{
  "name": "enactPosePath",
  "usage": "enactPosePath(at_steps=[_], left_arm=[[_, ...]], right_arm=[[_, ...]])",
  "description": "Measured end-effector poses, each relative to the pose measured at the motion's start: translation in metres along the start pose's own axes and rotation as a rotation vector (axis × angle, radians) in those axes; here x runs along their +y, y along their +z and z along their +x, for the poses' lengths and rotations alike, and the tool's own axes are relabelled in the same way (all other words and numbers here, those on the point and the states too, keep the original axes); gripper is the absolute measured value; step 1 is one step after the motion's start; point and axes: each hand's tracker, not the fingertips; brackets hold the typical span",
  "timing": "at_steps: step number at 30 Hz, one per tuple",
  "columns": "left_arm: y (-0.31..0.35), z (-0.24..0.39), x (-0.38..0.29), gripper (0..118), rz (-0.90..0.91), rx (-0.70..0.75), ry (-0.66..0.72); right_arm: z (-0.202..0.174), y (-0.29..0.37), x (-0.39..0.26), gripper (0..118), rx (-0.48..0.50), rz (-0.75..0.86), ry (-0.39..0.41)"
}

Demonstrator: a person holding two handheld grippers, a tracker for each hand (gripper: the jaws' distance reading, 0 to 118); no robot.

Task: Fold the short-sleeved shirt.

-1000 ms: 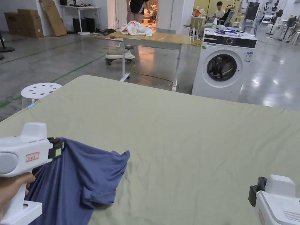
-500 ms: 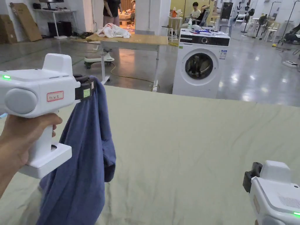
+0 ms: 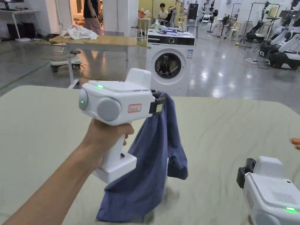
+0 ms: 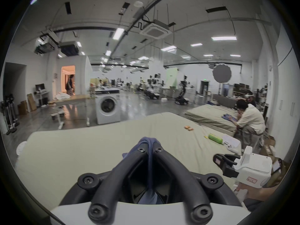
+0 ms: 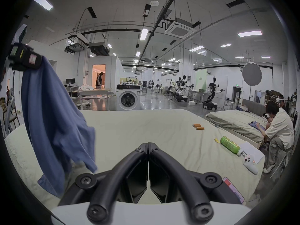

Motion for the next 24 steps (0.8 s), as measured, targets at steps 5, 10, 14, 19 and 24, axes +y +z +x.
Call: enactPosePath(at_steps=[5, 10, 14, 19, 24], left_arm=[[-0.04, 0.013, -0.061, 0, -0.121, -0.057, 0.032], [-0.054, 0.007, -0.117, 0, -0.189, -0.048, 0.062], [-0.049, -0.011, -0.141, 15, -0.199, -0.025, 0.101], [-0.024, -0.041, -0.142, 68, -0.135, 0.038, 0.103], [0.016, -0.079, -0.129, 65, -0.001, 0.162, 0.104]], right_arm=[[0.016, 0.003, -0.01, 0, -0.029, -0.024, -0.001], [0.02, 0.006, -0.019, 0, -0.035, -0.049, 0.001], [0.016, 0.004, -0.025, 0, -0.023, -0.066, 0.008], [0.003, 0.003, -0.02, 0, 0.012, -0.061, 0.015], [-0.017, 0.003, 0.0, 0, 0.055, -0.013, 0.016]])
